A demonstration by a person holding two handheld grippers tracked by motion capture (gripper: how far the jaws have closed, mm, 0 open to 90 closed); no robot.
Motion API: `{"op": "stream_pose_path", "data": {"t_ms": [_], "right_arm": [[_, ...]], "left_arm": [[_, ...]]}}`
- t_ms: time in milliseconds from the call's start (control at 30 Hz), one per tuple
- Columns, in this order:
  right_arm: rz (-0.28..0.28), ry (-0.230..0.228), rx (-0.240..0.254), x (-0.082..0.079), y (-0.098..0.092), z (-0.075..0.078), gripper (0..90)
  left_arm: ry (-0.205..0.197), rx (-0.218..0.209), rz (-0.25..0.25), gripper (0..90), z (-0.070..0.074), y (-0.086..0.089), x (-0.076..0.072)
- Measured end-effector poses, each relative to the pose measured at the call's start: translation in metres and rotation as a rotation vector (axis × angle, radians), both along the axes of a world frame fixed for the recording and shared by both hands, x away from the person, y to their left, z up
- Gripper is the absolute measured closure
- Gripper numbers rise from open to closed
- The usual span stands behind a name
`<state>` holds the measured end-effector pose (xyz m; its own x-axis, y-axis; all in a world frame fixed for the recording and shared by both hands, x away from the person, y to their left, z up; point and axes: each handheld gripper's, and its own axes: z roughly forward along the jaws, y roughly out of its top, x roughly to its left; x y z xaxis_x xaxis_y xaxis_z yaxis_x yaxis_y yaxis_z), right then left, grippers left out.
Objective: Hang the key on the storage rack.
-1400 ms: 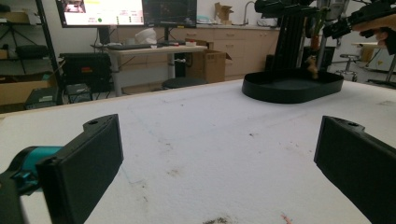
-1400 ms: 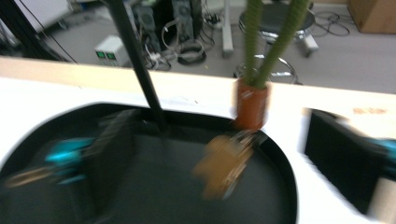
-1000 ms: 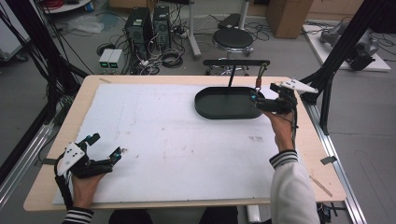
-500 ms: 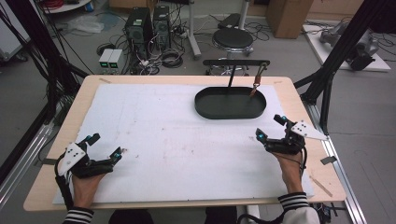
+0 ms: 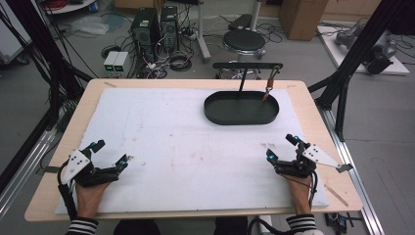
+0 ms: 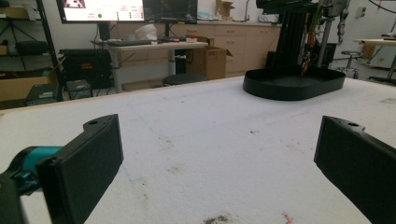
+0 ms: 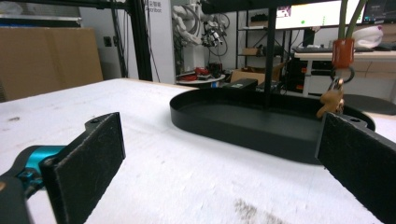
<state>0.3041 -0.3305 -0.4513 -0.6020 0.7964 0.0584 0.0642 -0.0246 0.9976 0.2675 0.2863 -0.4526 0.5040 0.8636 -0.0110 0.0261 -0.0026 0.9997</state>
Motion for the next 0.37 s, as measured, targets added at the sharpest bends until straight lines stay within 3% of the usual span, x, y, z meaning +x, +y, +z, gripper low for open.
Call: {"op": "stream_pose_path", "data": {"t_ms": [33,100,167,267,367], "right_arm": [[0.010,-0.031,-0.023,-0.0032,0.0025,-0.0009,0.4],[0.016,-0.041,-0.051,-0.0034,0.0048,-0.0008,0.4],[0.013,-0.043,-0.054,-0.0032,0.0050,-0.0009,0.4],[0.005,-0.023,-0.022,-0.0024,0.0024,-0.0011,0.4],[0.002,-0.028,-0.042,-0.0023,0.0041,-0.0010,0.4]], "left_arm": [[0.004,-0.001,-0.001,1.7,0.0001,0.0000,0.0003],[0.003,0.001,-0.002,1.7,0.0001,0.0000,0.0002],[0.002,0.000,-0.001,1.7,0.0001,0.0000,0.0002],[0.005,-0.003,-0.002,1.7,0.0001,0.0001,0.0004],[0.006,0.000,-0.007,1.7,0.0001,0.0000,0.0005]]}}
